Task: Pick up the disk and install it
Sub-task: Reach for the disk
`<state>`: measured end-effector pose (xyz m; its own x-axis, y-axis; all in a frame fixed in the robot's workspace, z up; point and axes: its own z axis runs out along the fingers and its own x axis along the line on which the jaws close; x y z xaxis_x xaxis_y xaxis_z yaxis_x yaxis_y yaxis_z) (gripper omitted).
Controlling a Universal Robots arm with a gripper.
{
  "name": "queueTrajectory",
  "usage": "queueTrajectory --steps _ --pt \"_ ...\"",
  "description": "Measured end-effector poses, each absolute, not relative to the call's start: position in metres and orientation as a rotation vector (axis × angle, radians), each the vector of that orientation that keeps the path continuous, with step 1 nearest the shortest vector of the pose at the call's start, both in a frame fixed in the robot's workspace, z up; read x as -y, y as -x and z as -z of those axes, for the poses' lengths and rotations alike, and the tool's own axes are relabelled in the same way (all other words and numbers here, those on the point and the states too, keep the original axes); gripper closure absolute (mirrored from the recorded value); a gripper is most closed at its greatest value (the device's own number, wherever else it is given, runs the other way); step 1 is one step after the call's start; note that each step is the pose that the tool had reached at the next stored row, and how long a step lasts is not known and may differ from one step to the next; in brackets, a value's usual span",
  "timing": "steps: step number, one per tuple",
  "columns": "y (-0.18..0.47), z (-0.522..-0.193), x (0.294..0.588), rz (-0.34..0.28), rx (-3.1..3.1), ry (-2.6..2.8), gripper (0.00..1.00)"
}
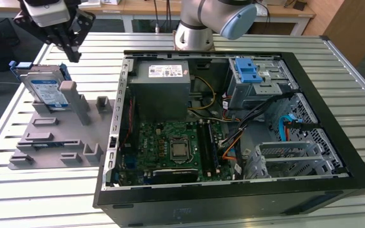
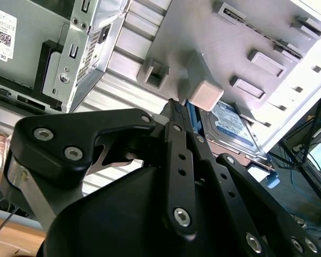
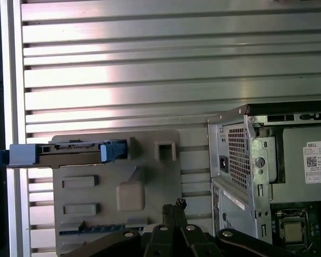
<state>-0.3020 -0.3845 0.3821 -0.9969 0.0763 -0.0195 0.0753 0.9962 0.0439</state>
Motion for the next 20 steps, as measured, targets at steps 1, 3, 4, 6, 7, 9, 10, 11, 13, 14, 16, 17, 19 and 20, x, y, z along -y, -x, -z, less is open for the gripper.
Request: queueTrajectory --steps 1,3,4,6,7,9,10,11,13,14,16,17,19,20 --pt "0.302 -0.382 0.384 -0.067 -3.118 -0.118 0.89" --pt "0.304 -0.382 0.384 -0.068 -3.119 -0.118 0.89" --pt "0.305 -0.381 0.384 -0.067 -3.119 -0.118 0.89" --pt "0.306 -0.381 0.384 -0.067 -3.120 -0.119 0.89" --pt "0.307 -0.381 0.384 -0.067 -3.120 -0.119 0.89" --pt "0.310 -0.381 0.383 -0.067 -3.121 -0.118 0.89" --pt "0.311 -0.381 0.383 -0.067 -3.121 -0.118 0.89" --pt "0.313 -0.381 0.383 -0.067 -3.121 -0.119 0.89" --pt "0.316 -0.381 0.382 -0.067 -3.122 -0.119 0.89" --pt "0.318 -0.381 0.382 -0.067 -3.122 -0.119 0.89" --pt "0.325 -0.380 0.380 -0.067 -3.122 -0.119 0.89" --pt "0.329 -0.380 0.379 -0.067 -3.123 -0.119 0.89" --pt "0.335 -0.379 0.377 -0.067 -3.124 -0.119 0.89" --pt "0.337 -0.379 0.376 -0.067 -3.125 -0.119 0.89"
